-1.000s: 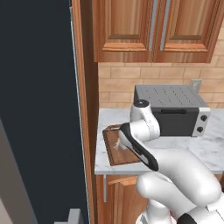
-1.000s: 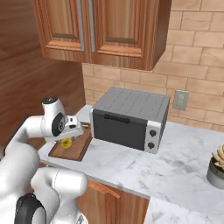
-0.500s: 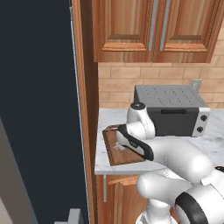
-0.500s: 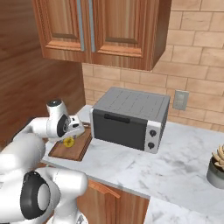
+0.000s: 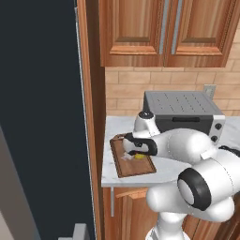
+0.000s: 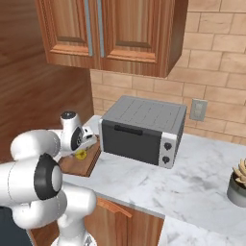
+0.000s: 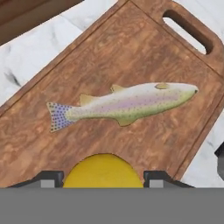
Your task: Retrieve a lemon from the fridge and place it on the cutting board with the fish.
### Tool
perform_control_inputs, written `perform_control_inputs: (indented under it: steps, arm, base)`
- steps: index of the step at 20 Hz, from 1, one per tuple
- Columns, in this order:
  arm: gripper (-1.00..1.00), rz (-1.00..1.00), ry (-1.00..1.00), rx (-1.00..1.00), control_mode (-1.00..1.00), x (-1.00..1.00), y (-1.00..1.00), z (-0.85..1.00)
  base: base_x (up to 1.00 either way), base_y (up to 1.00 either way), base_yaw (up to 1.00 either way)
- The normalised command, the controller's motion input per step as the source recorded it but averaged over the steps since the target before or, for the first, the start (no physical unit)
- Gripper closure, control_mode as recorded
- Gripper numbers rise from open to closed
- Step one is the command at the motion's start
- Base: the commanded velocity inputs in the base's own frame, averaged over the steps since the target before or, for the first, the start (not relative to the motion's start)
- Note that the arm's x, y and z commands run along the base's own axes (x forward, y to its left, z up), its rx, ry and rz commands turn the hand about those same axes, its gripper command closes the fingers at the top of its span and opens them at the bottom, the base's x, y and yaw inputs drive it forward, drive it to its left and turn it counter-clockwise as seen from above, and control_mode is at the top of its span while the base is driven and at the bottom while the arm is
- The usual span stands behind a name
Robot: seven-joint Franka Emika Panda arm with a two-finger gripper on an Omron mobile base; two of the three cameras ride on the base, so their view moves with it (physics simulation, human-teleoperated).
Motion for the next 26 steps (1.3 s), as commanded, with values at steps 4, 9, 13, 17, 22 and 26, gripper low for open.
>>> perform_control_inputs:
  steps: [4,9,13,17,22,26]
  arm:
    - [1.0,0.06,0.0,0.0,-1.0,0.33,0.07,-0.22]
    - [1.0,0.03,0.0,-0.02,-1.0,0.24,0.09,-0.26]
    - [1.0,0.0,0.02,-0.03,-1.0,0.08,0.03,-0.3]
    - [1.0,0.0,0.05,-0.04,-1.0,0.0,0.0,-0.38]
    - [-1.0,0.0,0.04,0.0,-1.0,0.0,0.0,-0.09]
    - [-1.0,0.0,0.0,0.0,-1.0,-0.05,-0.03,0.0]
  base:
    - [0.0,0.0,0.0]
    - [0.0,0.0,0.0]
    - [0.0,0.0,0.0]
    - [0.0,0.0,0.0]
    - [0.0,0.0,0.0]
    - [0.0,0.0,0.0]
